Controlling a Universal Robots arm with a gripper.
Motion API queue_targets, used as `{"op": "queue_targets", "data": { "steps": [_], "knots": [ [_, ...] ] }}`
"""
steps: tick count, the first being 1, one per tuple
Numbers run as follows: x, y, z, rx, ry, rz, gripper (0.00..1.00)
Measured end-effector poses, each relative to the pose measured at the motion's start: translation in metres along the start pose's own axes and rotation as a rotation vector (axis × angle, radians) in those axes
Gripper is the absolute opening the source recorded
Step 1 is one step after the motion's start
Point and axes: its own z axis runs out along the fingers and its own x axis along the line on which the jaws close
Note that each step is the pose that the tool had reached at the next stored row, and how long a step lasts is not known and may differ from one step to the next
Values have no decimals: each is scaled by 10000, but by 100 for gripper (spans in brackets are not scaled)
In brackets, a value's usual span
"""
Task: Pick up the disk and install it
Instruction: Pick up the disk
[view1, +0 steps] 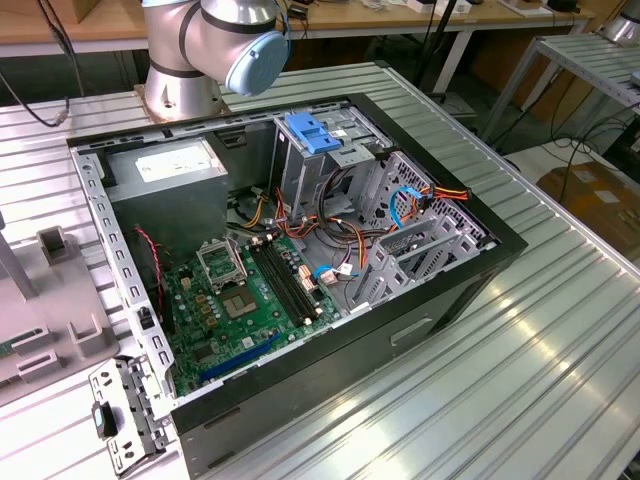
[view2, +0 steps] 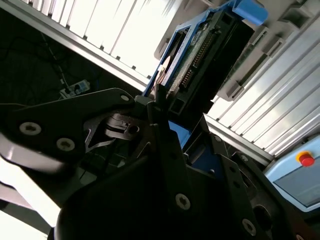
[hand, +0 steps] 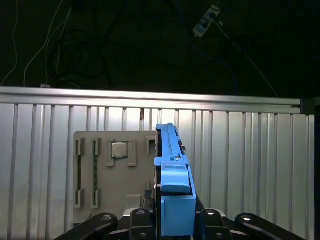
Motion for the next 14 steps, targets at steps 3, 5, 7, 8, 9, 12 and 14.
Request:
{"op": "queue_targets", "data": {
  "steps": [3,5,7,8,9,12,14],
  "knots": [
    [-2,2,-52,1,0,0,37],
    [-3,3,-73,1,0,0,37],
    [-4,4,-88,1,0,0,37],
    [-4,4,-88,2,0,0,37],
    [-4,4,-88,2,-1,0,37],
    [-4,4,-89,0,0,0,37],
    [-2,3,-90,-2,1,-1,37]
  ]
}}
